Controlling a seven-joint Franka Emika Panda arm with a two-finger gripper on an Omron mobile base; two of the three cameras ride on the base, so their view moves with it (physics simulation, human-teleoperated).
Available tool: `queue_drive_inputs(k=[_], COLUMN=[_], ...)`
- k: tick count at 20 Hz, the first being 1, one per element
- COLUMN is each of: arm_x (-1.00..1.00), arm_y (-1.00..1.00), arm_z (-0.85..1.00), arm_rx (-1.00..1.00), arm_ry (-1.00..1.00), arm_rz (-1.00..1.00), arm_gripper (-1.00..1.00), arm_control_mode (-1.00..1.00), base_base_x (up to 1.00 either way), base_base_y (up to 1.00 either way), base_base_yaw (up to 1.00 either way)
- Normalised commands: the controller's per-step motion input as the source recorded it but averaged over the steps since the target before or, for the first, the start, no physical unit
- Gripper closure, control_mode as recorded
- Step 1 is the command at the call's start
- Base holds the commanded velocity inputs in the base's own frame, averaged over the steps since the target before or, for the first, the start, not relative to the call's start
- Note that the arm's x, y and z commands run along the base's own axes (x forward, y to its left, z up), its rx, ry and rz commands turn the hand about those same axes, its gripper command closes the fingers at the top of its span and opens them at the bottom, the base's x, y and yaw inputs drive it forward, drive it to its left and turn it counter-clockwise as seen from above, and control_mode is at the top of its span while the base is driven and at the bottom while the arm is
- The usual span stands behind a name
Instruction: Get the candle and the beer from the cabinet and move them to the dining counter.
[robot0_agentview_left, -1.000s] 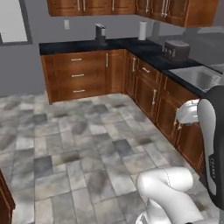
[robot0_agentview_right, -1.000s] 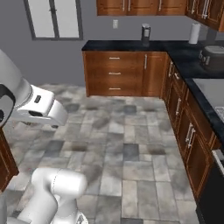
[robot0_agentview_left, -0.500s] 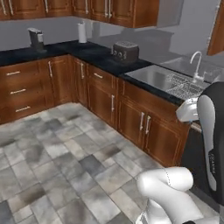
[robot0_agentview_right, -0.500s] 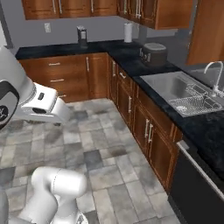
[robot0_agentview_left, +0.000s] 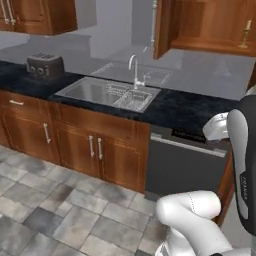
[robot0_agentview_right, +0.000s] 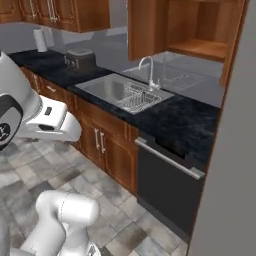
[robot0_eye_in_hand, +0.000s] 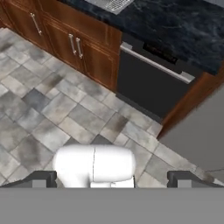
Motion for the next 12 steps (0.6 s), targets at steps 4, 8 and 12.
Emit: queue_drive_inputs(k=[4, 8, 12], arm_x=[0.00, 0.00, 0.00], arm_y=[0.00, 0.00, 0.00], arm_z=[0.00, 0.00, 0.00], arm_rx=[0.00, 0.00, 0.00], arm_ry=[0.00, 0.00, 0.00], arm_rz=[0.00, 0.00, 0.00], arm_gripper=[-1.00, -1.00, -1.00], arm_control_mode=[1.00, 1.00, 1.00], base_base_x=[0.35, 0.46, 0.48], base_base_y=[0.00, 0.01, 0.25], base_base_yaw=[-0.74, -0.69, -0.61])
